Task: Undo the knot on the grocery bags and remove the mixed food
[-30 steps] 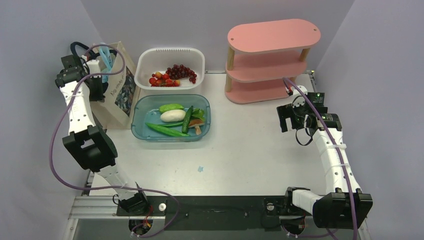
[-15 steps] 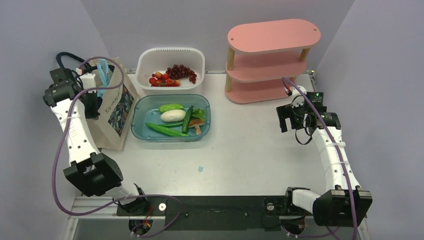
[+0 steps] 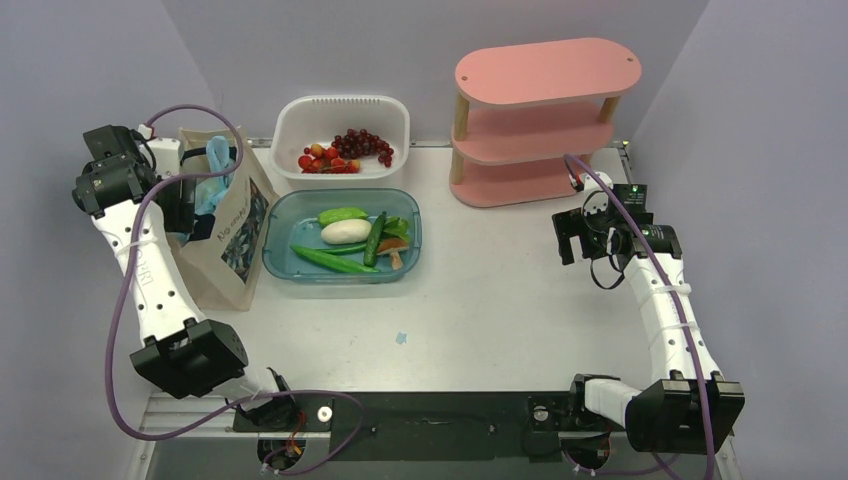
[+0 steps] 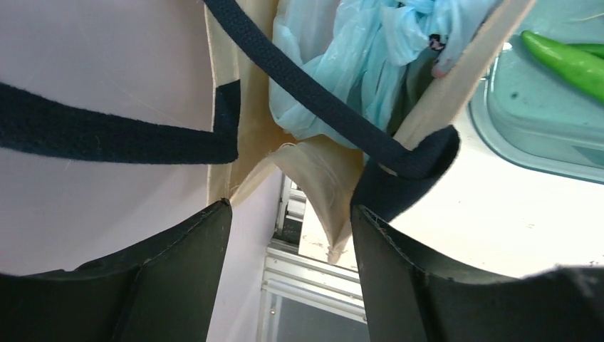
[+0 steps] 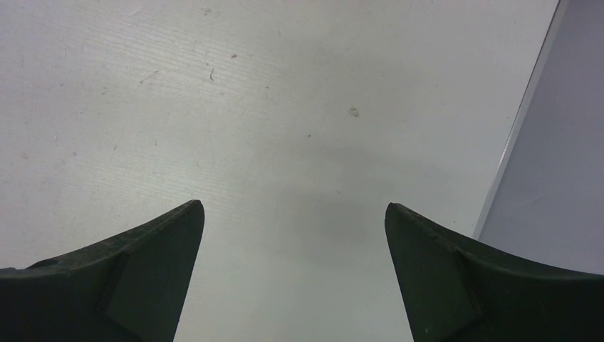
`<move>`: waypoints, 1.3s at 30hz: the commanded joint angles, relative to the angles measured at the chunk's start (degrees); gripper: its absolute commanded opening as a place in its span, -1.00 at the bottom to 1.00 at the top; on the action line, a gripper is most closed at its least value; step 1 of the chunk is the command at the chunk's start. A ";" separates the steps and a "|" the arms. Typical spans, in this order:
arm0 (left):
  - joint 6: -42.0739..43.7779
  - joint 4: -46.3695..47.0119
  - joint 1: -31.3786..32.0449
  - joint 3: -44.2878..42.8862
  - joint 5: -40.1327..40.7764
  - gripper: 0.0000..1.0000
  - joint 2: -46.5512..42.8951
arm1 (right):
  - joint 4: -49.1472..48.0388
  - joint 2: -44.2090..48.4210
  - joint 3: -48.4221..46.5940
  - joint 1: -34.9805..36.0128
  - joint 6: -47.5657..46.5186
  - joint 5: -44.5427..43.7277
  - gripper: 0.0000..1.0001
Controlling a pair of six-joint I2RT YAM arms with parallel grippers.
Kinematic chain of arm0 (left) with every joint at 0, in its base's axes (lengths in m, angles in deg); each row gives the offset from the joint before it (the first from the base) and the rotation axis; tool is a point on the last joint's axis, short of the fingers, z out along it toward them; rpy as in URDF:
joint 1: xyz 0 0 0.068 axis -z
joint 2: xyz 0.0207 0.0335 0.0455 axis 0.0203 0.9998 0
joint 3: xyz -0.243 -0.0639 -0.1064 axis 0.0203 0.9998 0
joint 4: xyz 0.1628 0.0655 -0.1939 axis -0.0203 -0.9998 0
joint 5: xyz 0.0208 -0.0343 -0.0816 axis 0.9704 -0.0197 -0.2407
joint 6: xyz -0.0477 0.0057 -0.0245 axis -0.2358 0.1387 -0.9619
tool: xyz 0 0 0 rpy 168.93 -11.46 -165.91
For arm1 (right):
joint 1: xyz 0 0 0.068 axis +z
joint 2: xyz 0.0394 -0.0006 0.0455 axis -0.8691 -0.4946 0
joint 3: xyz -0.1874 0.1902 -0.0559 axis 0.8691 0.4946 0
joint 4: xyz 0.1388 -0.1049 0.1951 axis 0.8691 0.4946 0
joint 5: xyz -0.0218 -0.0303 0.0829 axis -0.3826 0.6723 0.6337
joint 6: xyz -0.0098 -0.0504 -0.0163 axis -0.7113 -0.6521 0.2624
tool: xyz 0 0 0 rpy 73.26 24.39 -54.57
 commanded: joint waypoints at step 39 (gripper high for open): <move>-7.48 6.24 0.99 0.58 -22.28 0.25 5.45 | 2.02 -1.51 -6.16 0.97 -1.25 0.10 0.89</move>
